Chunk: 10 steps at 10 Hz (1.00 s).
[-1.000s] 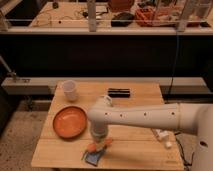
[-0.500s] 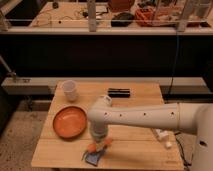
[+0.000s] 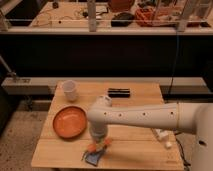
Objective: Place the pepper on the white sponge
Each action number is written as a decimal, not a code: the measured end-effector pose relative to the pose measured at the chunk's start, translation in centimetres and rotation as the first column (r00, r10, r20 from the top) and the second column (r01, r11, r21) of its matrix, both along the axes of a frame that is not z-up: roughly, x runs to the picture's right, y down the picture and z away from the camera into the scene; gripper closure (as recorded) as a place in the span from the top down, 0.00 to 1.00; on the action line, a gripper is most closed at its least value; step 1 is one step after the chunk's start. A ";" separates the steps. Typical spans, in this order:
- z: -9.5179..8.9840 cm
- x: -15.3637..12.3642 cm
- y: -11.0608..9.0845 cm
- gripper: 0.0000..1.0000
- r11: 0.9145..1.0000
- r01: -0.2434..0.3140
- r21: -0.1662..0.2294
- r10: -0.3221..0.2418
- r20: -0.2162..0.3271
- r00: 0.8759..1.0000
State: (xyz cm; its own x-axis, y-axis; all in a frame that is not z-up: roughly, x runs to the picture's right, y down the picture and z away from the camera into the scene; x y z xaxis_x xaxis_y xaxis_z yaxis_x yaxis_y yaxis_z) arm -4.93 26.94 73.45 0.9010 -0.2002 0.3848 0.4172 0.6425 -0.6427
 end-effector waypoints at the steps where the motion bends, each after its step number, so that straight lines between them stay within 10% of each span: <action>1: 0.0 0.0 0.0 0.39 1.000 0.003 0.000 -0.003 0.002 1.000; 7: -0.2 -0.2 0.1 0.43 1.000 0.017 -0.002 -0.017 0.014 1.000; 10: -0.3 0.1 0.2 0.17 1.000 0.019 -0.003 -0.019 0.015 1.000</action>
